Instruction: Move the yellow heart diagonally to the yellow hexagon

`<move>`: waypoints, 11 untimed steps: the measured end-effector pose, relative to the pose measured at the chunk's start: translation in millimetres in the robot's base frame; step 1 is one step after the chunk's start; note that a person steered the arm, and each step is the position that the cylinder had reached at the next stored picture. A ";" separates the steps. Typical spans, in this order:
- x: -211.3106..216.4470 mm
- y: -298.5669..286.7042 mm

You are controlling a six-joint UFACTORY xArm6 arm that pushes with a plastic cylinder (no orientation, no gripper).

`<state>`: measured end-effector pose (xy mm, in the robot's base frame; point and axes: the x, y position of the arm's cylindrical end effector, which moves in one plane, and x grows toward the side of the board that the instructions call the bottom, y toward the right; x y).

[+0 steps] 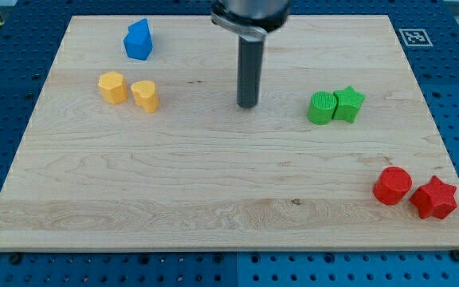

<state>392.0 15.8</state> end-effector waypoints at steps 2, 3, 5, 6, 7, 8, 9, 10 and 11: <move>-19.7 -39.0; -27.4 -88.1; -27.0 -174.6; -20.5 -180.1; -20.3 -172.8; -20.4 -149.3; -19.9 -143.0; -12.0 -146.3; 5.9 -147.1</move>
